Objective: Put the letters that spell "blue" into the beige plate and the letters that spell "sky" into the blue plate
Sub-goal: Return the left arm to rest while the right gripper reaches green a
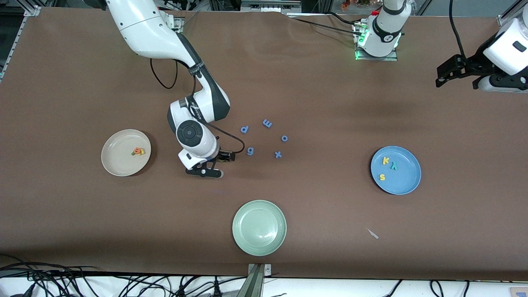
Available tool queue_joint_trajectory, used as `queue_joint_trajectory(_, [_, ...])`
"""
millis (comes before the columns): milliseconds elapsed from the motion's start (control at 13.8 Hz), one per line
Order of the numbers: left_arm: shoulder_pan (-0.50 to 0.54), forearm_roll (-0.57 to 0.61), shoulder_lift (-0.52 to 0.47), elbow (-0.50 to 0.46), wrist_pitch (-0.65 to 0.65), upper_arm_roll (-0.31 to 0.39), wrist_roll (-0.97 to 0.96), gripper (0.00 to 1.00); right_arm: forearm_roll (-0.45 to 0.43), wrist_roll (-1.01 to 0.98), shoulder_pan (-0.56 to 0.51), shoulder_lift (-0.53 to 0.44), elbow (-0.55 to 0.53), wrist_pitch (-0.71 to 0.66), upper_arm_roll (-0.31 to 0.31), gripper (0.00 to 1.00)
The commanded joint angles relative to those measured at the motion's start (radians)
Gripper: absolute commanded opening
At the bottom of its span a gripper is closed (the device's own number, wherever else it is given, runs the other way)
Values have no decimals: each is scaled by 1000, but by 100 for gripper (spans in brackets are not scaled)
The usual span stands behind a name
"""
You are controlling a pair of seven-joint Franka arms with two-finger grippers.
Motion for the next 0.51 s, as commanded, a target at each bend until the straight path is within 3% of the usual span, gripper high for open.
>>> queue_joint_trajectory(0, [-27, -28, 25, 47, -27, 26, -10, 100, 8, 11, -8, 31, 31, 5, 17, 100])
queue_joint_trajectory(145, [-28, -27, 76, 115, -40, 30, -10, 100, 8, 10, 0, 43, 29, 37, 19, 100])
queue_joint_trajectory(363, [-28, -27, 87, 131, -50, 28, -10, 100, 8, 5, 0, 47, 28, 41, 19, 99])
queue_joint_trajectory(436, [-30, -25, 91, 134, -53, 28, -10, 100, 6, 3, 0, 51, 28, 41, 18, 94])
